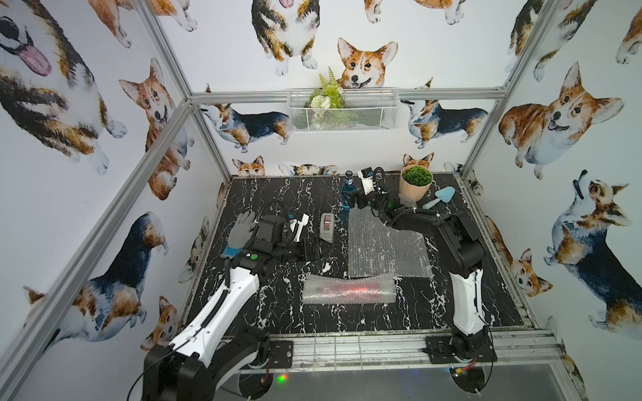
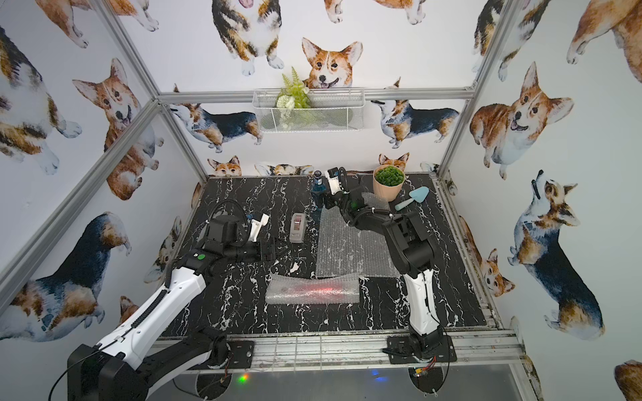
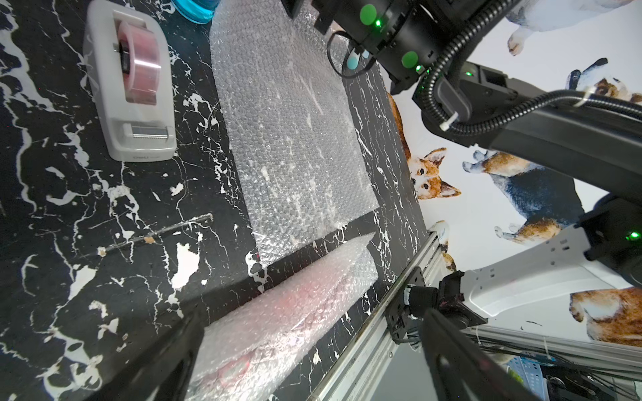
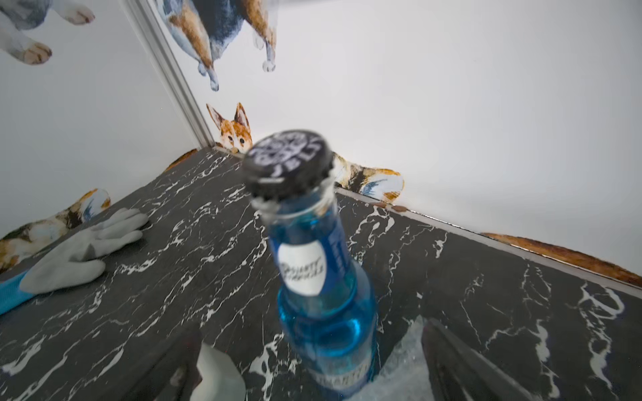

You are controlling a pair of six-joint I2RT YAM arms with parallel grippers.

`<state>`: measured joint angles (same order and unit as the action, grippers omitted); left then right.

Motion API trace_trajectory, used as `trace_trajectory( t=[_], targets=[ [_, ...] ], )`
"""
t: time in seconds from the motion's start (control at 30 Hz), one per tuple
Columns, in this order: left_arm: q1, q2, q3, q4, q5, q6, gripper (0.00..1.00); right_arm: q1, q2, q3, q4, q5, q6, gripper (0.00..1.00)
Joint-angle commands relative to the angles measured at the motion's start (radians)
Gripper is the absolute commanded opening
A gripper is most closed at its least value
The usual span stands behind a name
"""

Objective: Wrap wine bottles in bubble wrap
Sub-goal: Pick up the wine bottle from the center of the board.

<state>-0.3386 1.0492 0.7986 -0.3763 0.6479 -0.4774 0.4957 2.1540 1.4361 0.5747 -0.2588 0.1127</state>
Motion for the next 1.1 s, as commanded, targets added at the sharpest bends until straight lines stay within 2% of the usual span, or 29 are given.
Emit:
trace_trajectory(
  t=[0.0,0.1,0.17,0.27,0.5,0.67,0.8,0.97,1.07],
  targets=[
    [0.003,-0.007,0.010,-0.004,0.003,0.008,1.00,0.001,0.063,0.075,0.058,-0.007,0.061,0.99],
    [0.003,-0.014,0.010,-0.005,0.003,0.006,1.00,0.001,0.095,0.138,-0.020,0.018,0.050,0.96],
    [0.003,-0.014,0.008,-0.005,0.005,0.008,1.00,-0.001,0.108,0.204,-0.154,0.004,0.054,0.95],
    [0.003,-0.001,0.016,0.003,0.012,0.006,1.00,-0.003,0.132,0.212,-0.204,-0.023,0.041,0.93],
    [0.003,0.007,0.028,-0.014,0.017,0.023,1.00,-0.001,0.140,0.211,-0.204,-0.028,0.039,0.84],
    [0.003,0.009,0.030,-0.016,0.017,0.026,1.00,-0.005,0.145,0.209,-0.184,-0.022,0.054,0.72],
    [0.003,0.011,0.028,-0.024,0.019,0.029,1.00,-0.009,0.162,0.229,-0.164,-0.028,0.058,0.71],
    [0.003,0.018,0.034,-0.028,0.018,0.034,1.00,-0.009,0.165,0.225,-0.140,-0.037,0.052,0.53],
    [0.003,0.027,0.035,-0.024,0.023,0.033,1.00,-0.006,0.161,0.204,-0.091,-0.044,0.037,0.51]
  ],
)
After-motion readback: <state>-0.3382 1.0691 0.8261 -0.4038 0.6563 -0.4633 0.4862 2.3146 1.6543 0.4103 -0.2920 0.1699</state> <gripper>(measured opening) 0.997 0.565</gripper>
